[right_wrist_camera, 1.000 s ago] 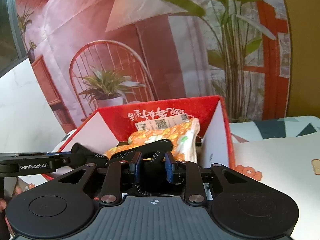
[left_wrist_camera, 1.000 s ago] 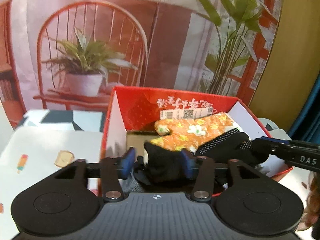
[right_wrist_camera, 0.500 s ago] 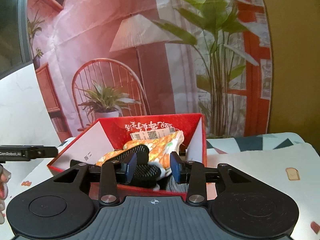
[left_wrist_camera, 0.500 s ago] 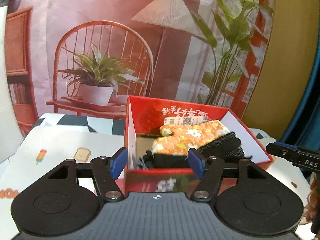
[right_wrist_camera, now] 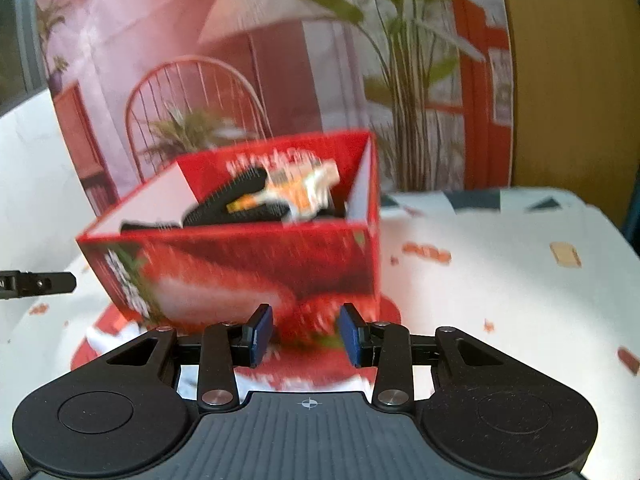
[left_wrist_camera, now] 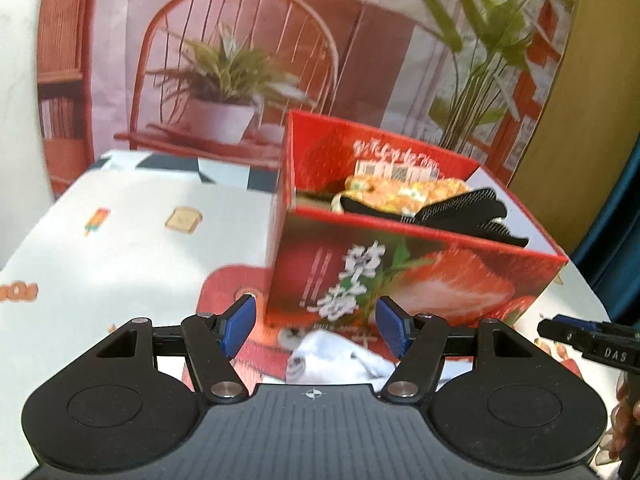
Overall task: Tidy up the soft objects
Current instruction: 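Open both grippers and move them to the white socks beside the box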
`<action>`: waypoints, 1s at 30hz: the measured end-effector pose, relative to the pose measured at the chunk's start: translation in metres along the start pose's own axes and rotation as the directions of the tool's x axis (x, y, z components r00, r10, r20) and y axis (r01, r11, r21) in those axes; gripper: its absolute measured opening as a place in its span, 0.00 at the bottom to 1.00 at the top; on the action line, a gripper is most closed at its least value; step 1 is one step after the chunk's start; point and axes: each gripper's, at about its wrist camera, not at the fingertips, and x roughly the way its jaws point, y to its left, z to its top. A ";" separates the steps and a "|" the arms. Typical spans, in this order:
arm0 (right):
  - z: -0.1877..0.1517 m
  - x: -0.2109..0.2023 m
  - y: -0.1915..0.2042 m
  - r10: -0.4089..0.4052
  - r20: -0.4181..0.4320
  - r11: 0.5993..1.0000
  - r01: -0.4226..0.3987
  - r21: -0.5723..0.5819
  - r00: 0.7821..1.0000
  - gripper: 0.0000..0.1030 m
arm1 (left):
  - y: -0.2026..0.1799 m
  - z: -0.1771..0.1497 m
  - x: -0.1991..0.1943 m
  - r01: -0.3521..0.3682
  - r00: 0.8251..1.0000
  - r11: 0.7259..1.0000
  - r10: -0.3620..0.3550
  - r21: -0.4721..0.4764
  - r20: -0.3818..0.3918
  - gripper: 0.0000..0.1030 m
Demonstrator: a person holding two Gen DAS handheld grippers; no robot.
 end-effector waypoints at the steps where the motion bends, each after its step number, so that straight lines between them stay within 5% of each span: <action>1: -0.004 0.002 -0.001 -0.006 -0.013 1.000 0.006 -0.002 1.000 0.41 | 0.001 -0.002 0.001 0.000 1.000 1.000 0.000 -0.004 -0.006 0.66; 18: -0.037 0.033 -0.004 -0.034 -0.169 0.999 0.026 -0.047 0.985 0.48 | 0.008 -0.027 0.042 0.007 0.993 0.999 -0.013 -0.054 -0.121 0.65; 30: -0.021 0.056 0.007 0.016 -0.176 0.996 -0.031 -0.084 0.984 0.28 | 0.016 -0.028 0.049 -0.003 0.991 0.997 -0.007 -0.076 -0.134 0.62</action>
